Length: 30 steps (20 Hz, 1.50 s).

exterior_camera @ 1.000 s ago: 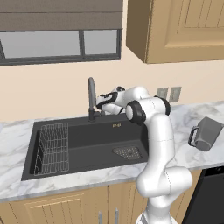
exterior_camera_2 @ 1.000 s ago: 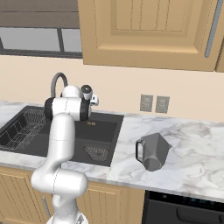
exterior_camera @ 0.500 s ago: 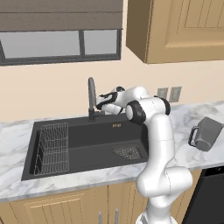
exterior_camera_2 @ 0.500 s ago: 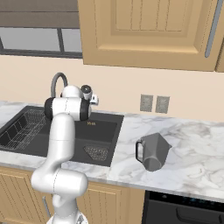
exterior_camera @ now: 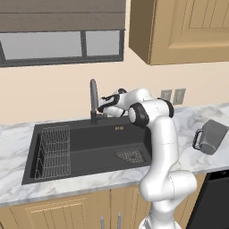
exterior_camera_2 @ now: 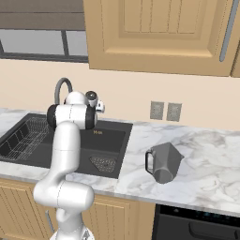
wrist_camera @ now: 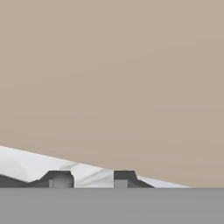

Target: Turn on the sink faucet and place the jug under the water for a few seconds to fill it up.

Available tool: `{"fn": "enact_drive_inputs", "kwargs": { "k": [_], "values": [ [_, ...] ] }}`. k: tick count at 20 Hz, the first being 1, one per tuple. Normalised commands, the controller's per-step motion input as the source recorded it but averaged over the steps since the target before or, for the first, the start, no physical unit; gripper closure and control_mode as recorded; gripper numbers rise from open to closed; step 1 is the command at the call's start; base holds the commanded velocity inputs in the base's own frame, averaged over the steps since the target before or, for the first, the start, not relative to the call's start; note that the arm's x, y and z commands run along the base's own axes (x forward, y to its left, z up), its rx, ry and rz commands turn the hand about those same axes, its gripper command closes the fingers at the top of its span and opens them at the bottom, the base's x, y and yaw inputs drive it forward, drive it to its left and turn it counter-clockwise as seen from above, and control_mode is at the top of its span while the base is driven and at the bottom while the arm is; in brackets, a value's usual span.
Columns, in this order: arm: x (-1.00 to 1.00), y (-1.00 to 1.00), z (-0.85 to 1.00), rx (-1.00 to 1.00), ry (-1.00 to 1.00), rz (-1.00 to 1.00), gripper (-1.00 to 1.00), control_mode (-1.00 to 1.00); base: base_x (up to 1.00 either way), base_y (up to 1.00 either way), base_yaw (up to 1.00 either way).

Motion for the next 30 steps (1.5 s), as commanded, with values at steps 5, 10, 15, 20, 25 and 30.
{"fn": "enact_drive_inputs", "kwargs": {
  "k": [5, 10, 15, 20, 25, 30],
  "values": [
    [0.00, 0.00, 0.00, 0.00, 0.00, 0.00, 1.00, -1.00, 0.00, 0.00, 0.00],
    [0.01, 0.00, 0.00, 0.00, 0.00, 0.00, 1.00, -1.00, 0.00, 0.00, 0.00],
    [0.06, 0.00, 0.00, 0.00, 0.00, 0.00, 1.00, -1.00, 0.00, 0.00, 0.00],
    [0.04, -0.09, -0.02, 0.00, 0.00, -0.05, 1.00, -1.00, 0.00, 0.00, 0.00],
    [0.01, -0.25, -0.07, 0.00, 0.00, -0.10, 1.00, -1.00, 0.00, 0.00, 0.00],
    [0.00, -0.39, -0.15, 0.00, 0.03, -0.14, 1.00, -1.00, 0.00, 0.00, 0.00]
  ]
}}
